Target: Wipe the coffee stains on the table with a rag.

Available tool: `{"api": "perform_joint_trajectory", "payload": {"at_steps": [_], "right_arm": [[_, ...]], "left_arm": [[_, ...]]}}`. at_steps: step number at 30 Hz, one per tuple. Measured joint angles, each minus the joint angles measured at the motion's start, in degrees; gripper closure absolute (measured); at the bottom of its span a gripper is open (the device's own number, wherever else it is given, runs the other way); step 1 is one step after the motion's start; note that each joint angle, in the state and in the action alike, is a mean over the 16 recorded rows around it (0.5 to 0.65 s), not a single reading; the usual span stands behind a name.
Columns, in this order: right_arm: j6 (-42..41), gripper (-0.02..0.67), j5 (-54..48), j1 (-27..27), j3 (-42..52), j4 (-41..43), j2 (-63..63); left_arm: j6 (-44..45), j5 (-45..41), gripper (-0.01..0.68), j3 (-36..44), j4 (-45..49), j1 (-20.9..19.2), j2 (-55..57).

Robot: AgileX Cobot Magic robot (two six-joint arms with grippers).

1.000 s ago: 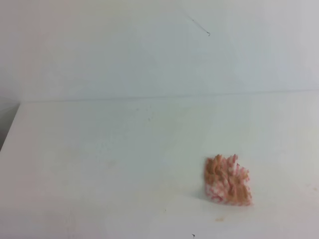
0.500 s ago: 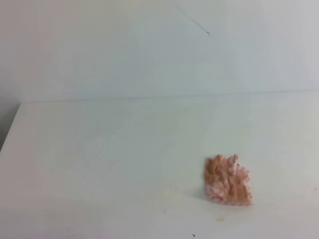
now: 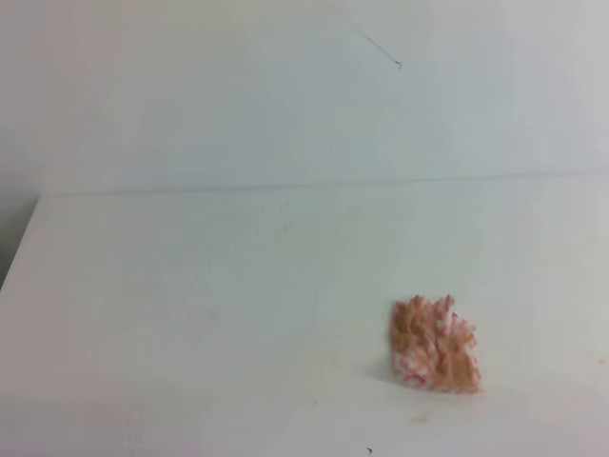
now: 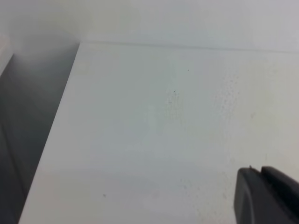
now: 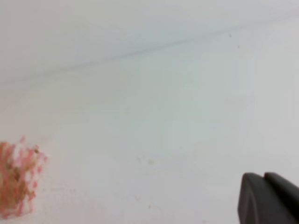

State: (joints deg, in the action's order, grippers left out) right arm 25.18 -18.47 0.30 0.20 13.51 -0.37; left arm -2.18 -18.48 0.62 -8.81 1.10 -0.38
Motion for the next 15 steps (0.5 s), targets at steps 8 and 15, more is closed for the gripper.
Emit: {"api": "perform_joint_trajectory", "payload": {"at_steps": [8,15], "right_arm": [[-2.39,0.652,-2.32,0.00,0.06,0.60,0.00],[-2.68,0.652,-2.27,0.00,0.07,0.88,0.00]], "left_arm": [[0.03,-0.06,0.674,-0.16,0.01,0.00,0.10],[0.04,-0.24,0.674,-0.62,0.02,0.02,0.38]]}}
